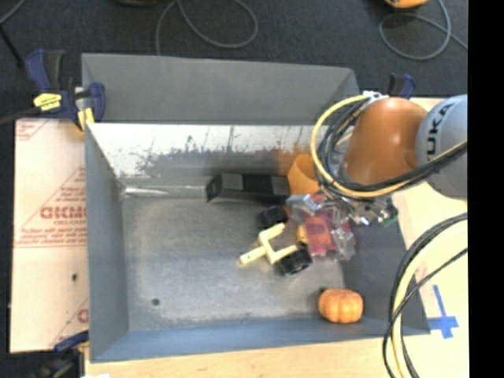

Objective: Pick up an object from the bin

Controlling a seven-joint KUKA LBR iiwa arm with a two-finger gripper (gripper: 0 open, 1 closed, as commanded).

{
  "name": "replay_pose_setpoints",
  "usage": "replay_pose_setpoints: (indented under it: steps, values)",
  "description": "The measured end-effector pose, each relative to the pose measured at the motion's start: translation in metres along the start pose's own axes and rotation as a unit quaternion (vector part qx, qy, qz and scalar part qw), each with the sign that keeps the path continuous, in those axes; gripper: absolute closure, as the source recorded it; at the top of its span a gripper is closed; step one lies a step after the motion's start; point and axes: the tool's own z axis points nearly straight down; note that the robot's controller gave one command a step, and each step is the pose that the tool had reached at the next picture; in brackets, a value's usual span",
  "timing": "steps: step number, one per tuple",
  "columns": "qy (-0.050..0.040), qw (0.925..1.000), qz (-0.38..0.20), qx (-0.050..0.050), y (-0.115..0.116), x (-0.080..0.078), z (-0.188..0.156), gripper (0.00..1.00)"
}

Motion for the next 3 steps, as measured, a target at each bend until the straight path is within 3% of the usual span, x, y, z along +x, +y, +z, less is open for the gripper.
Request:
replay_pose_setpoints:
  steps: [1, 3]
  values:
    - [0.0014, 0.9999, 0.012, -0.004, 0.0053, -0.0063, 0.023, 1.0]
    - [0.0013, 0.9999, 0.012, -0.004, 0.0059, -0.006, 0.0208, 1.0]
